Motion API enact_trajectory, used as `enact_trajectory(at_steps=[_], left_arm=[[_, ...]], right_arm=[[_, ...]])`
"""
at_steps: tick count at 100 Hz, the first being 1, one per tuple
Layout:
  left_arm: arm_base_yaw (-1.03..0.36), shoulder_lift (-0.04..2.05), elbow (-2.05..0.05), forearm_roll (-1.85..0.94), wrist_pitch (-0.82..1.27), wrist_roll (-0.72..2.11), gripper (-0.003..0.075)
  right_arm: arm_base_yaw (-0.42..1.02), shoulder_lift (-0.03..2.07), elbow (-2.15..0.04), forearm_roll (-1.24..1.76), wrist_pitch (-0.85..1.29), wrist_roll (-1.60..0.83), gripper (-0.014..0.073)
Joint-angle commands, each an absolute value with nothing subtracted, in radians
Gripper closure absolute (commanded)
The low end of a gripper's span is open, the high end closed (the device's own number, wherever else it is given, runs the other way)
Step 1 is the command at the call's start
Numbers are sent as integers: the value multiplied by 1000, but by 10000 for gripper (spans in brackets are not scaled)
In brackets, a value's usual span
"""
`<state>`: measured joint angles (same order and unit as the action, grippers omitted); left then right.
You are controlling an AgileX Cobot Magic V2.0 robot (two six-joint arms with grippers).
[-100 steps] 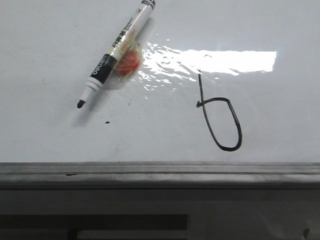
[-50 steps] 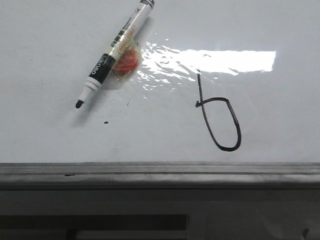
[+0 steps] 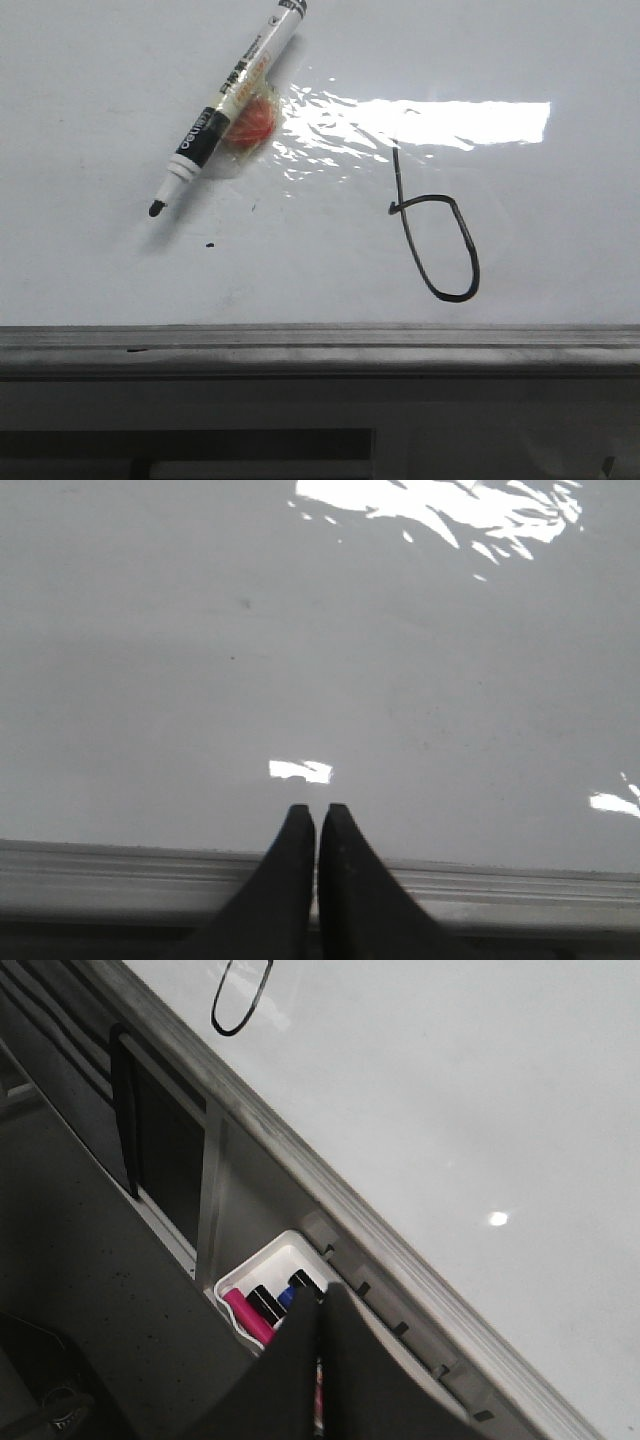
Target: Write number 6 on whiteboard
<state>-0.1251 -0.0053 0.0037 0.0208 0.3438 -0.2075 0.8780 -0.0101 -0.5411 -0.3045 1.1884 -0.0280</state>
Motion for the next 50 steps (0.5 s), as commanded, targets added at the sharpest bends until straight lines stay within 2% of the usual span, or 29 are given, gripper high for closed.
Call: enact_trajectory(at_steps=[1, 6, 14, 28, 50], left_arm=[[-124, -36, 48, 30, 307, -216, 739], [-124, -36, 48, 30, 307, -216, 739], [-124, -36, 48, 30, 307, -216, 739], [-124, -36, 48, 30, 307, -216, 739], [-124, -36, 48, 30, 307, -216, 739]], right_arm=[[835, 16, -560, -367, 1121, -25, 657], [787, 16, -560, -385, 1083, -25, 658], [684, 16, -560, -387, 904, -25, 657], [450, 16, -536, -370, 644, -25, 657], [112, 16, -312, -69, 435, -25, 657]])
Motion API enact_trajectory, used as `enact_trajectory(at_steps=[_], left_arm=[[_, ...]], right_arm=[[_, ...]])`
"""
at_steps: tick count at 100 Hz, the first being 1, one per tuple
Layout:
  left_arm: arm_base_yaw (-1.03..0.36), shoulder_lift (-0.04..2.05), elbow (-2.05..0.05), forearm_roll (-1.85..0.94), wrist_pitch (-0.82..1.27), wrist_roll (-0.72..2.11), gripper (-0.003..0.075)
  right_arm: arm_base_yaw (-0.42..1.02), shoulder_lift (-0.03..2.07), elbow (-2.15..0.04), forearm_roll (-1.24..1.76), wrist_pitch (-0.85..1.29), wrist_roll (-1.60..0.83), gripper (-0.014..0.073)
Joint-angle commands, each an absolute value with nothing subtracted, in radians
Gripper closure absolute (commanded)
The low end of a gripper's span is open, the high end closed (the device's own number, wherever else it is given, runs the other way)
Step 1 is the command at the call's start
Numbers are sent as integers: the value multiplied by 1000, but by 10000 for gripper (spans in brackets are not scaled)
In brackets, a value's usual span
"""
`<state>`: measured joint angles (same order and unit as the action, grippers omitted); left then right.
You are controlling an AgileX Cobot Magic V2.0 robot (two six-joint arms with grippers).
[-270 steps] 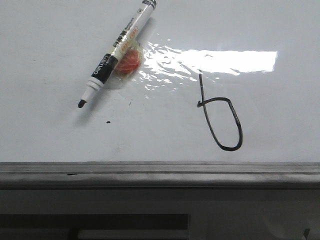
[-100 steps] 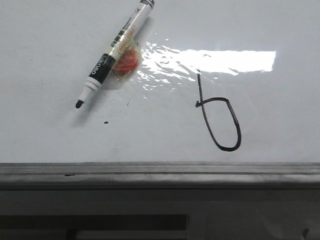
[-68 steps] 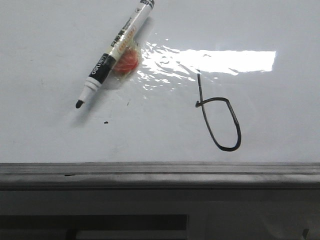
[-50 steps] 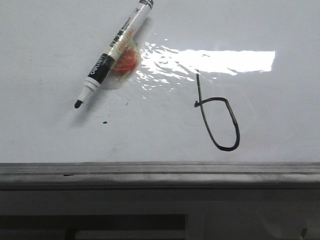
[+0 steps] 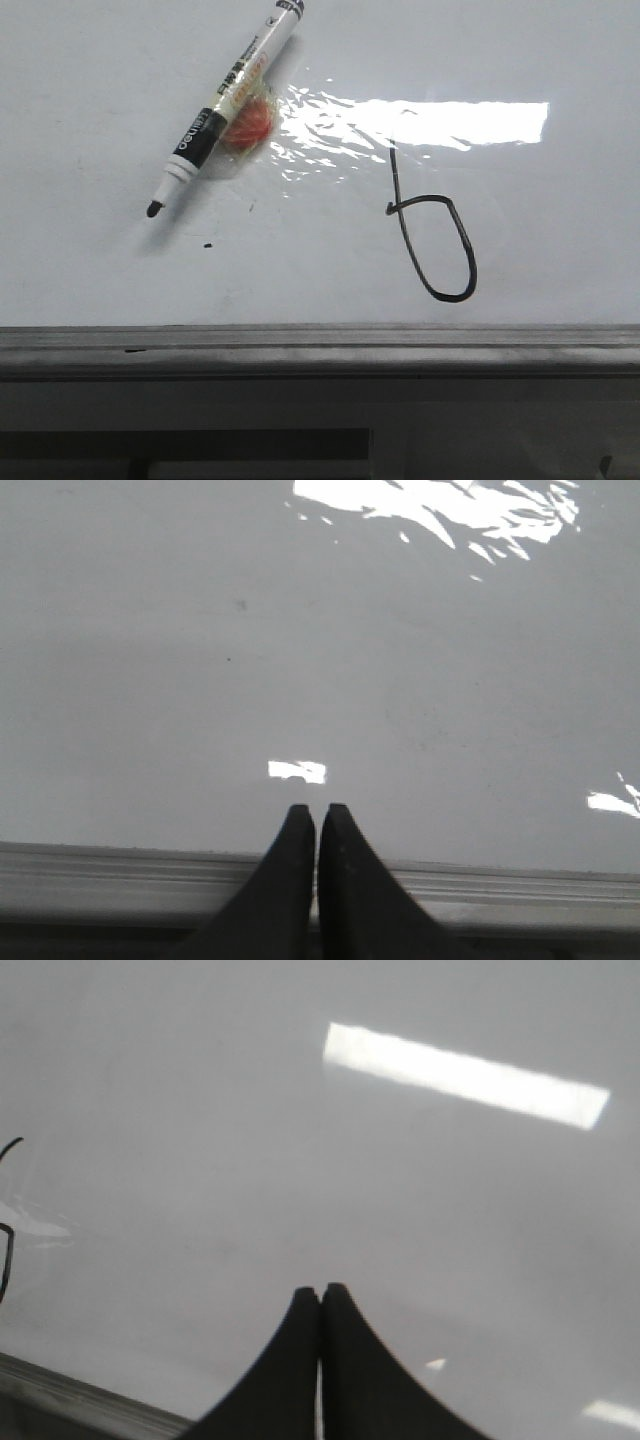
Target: Write number 6 on whiteboard
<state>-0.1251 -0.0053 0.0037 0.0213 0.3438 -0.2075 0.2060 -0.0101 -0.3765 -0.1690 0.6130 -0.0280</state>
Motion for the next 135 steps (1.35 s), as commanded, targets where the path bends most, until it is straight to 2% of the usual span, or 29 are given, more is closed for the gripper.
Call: enact_trajectory(at_steps=[1, 13, 20, 40, 65, 135], left_arm=[[-124, -36, 48, 30, 307, -216, 739], [-124, -36, 48, 30, 307, -216, 739], [-124, -36, 48, 30, 307, -216, 739], [-124, -36, 48, 30, 307, -216, 739], [-124, -36, 48, 30, 307, -216, 739], [-124, -36, 48, 30, 307, -216, 739]], right_arm=[[102, 16, -302, -47, 406, -25, 657], [-24, 16, -142, 53, 135, -25, 658], [-58, 16, -74, 53, 66, -25, 658], [-62, -19, 43, 53, 94, -25, 657], [-62, -29, 40, 51, 317, -25, 658], [-62, -29, 40, 53, 310, -28, 657]])
